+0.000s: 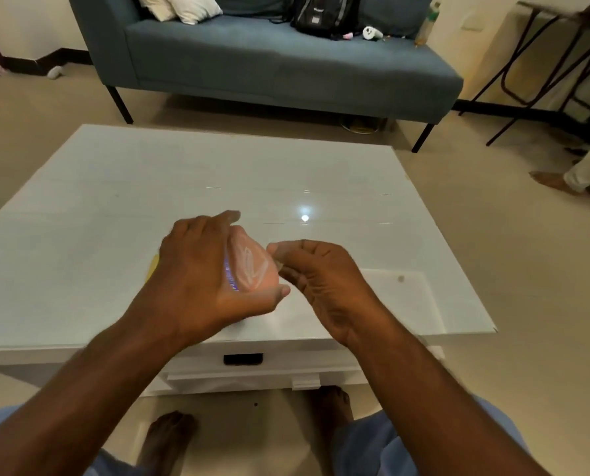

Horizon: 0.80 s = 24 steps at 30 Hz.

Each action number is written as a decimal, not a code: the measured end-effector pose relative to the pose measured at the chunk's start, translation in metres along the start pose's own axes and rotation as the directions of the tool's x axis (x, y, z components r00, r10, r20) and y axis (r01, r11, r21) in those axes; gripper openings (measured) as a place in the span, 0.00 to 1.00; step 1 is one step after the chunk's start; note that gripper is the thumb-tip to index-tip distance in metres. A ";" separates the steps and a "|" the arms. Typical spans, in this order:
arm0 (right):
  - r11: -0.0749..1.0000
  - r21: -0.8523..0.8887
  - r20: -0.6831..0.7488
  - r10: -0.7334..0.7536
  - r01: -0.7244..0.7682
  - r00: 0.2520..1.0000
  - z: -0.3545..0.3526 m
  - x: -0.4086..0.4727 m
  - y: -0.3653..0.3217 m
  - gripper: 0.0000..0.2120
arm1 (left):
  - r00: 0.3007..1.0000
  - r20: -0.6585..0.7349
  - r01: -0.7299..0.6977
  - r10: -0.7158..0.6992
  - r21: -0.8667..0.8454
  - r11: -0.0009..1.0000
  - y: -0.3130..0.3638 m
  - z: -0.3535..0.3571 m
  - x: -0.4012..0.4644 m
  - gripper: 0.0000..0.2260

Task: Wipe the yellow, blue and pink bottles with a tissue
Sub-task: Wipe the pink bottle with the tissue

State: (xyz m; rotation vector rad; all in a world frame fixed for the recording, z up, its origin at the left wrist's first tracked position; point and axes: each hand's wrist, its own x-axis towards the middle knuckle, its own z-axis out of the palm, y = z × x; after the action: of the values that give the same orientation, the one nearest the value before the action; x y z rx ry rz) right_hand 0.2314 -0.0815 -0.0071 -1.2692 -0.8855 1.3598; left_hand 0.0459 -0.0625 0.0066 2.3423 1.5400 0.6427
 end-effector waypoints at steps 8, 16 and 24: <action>0.986 -0.164 0.003 0.034 -0.033 0.999 0.008 -0.001 0.012 0.11 | 0.998 0.018 0.068 -0.067 -0.396 0.916 -0.016 0.025 -0.008 0.46; 0.963 -0.262 0.043 -0.058 0.068 0.997 0.005 -0.002 0.008 0.10 | 0.994 0.085 0.090 -0.063 -0.369 0.925 -0.017 0.022 -0.007 0.46; 0.951 -0.237 0.037 -0.197 0.200 0.980 0.014 -0.009 0.007 0.19 | 0.991 0.012 0.123 -0.137 -0.517 0.847 -0.014 0.014 -0.005 0.35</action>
State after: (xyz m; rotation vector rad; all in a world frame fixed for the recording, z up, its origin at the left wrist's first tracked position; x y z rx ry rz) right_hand 0.2159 -0.0898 -0.0095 -1.3141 -1.1823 1.1277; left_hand 0.0401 -0.0612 -0.0123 1.8154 1.3118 0.9224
